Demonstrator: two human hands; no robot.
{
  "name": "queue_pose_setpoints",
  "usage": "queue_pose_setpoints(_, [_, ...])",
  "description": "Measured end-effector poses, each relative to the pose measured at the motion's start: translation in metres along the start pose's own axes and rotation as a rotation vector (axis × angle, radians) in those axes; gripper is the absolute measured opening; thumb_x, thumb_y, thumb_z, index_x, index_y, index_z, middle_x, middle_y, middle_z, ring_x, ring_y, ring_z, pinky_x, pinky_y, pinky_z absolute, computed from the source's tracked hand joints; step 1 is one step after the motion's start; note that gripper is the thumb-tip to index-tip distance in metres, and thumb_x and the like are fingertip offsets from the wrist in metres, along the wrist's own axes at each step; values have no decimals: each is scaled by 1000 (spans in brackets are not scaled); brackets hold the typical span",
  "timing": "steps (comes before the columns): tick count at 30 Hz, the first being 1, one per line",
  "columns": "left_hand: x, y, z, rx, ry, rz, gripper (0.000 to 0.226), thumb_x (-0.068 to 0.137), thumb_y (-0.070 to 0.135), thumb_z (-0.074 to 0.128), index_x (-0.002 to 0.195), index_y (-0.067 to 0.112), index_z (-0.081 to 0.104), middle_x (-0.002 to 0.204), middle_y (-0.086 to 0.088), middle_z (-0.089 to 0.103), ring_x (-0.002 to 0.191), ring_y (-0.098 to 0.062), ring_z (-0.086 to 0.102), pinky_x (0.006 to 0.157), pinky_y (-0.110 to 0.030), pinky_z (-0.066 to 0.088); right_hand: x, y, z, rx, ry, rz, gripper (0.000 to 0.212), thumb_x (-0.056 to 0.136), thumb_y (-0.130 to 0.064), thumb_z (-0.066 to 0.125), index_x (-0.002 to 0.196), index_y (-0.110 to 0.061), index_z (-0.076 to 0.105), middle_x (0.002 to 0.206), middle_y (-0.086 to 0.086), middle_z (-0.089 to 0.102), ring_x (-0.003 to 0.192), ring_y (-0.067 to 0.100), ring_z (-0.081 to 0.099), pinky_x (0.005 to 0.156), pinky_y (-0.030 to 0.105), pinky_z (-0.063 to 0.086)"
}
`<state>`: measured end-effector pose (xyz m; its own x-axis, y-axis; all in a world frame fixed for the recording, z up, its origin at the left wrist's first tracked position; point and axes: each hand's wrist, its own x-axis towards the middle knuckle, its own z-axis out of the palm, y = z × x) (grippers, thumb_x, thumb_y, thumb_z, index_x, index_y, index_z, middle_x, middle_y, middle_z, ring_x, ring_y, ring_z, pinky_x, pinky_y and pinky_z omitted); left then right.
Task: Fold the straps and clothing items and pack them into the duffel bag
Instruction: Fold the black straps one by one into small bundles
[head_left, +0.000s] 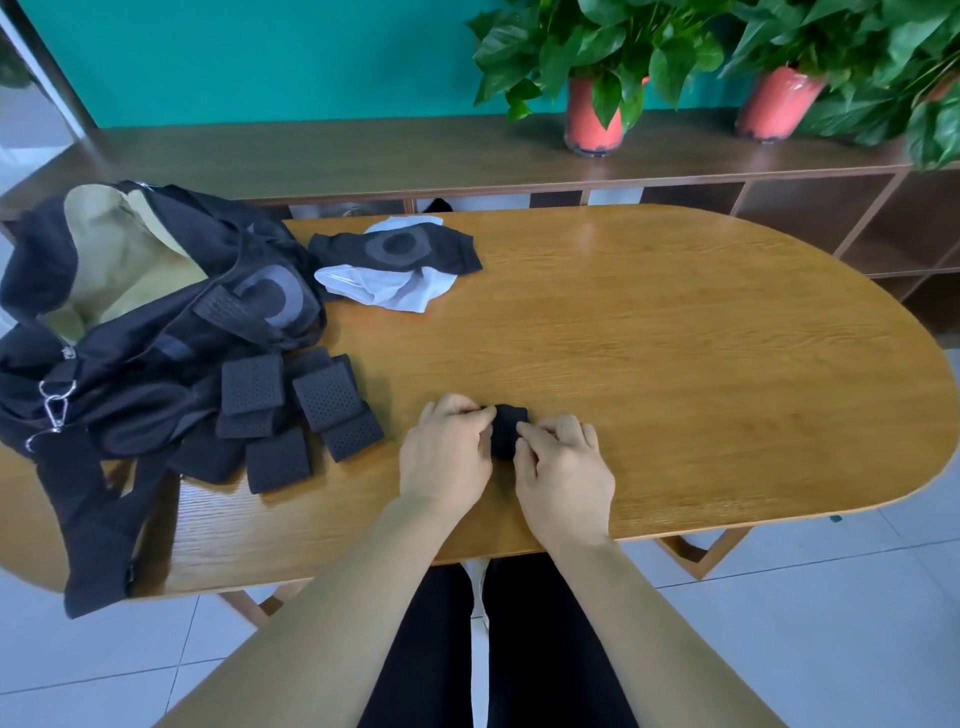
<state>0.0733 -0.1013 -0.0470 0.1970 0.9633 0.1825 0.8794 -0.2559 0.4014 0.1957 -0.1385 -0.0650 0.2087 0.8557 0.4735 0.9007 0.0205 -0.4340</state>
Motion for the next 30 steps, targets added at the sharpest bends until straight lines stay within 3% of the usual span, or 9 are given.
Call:
queue_pose_setpoints(4, [9,3,-7,31,-137,-44,35,98,27,45,131,30,56,123,4,54,112,-19,46,80,-36,50,6,-2,0,-23,-86,74,10,84,-18,65,85,-17,75,83,0,60,79,23,52,48,24,37])
queue_pose_setpoints(7, [8,11,-9,-12,-191,-62,37,99,24,43,133,25,54,123,-3,53,112,-22,48,87,-39,49,6,-5,-6,-12,-199,166,21,93,-24,54,105,-23,72,97,0,62,95,22,48,60,27,40])
queue_pose_setpoints(11, [2,16,-5,-297,-123,-186,34,96,16,46,127,20,61,123,-6,58,112,-21,54,95,-33,46,6,-8,-14,125,-328,324,32,95,-27,50,125,-28,60,114,-1,61,110,21,41,82,32,43])
queue_pose_setpoints(16, [-5,12,-30,-650,-57,-287,34,94,8,50,125,15,64,128,-1,61,120,-15,55,105,-29,42,13,-34,-21,524,-260,522,27,94,-16,55,117,-24,64,113,4,63,94,18,55,76,29,43])
queue_pose_setpoints(21, [-10,-17,-80,-637,179,-212,30,92,6,54,114,19,69,117,2,62,108,-8,57,97,-17,42,23,-88,-18,700,-159,429,28,90,-9,59,111,-25,66,106,1,63,94,18,62,90,39,50])
queue_pose_setpoints(24, [-14,-54,-108,-621,295,-210,29,91,5,57,110,21,71,111,3,62,98,-5,57,87,-6,39,33,-131,-9,670,-173,308,29,90,-9,59,114,-22,66,98,-6,56,86,7,57,79,21,45])
queue_pose_setpoints(26, [-17,-77,-121,-606,360,-237,28,90,3,58,109,18,71,107,1,64,95,-6,58,81,-2,38,37,-158,0,624,-206,235,29,90,-11,57,116,-23,66,99,-7,54,85,6,56,75,17,42])
queue_pose_setpoints(30, [-18,-116,-135,-497,413,-274,27,90,1,58,111,12,70,108,-1,65,102,-14,59,90,-15,41,41,-196,21,484,-266,136,31,94,-19,52,122,-28,61,113,-7,53,97,8,54,81,25,46])
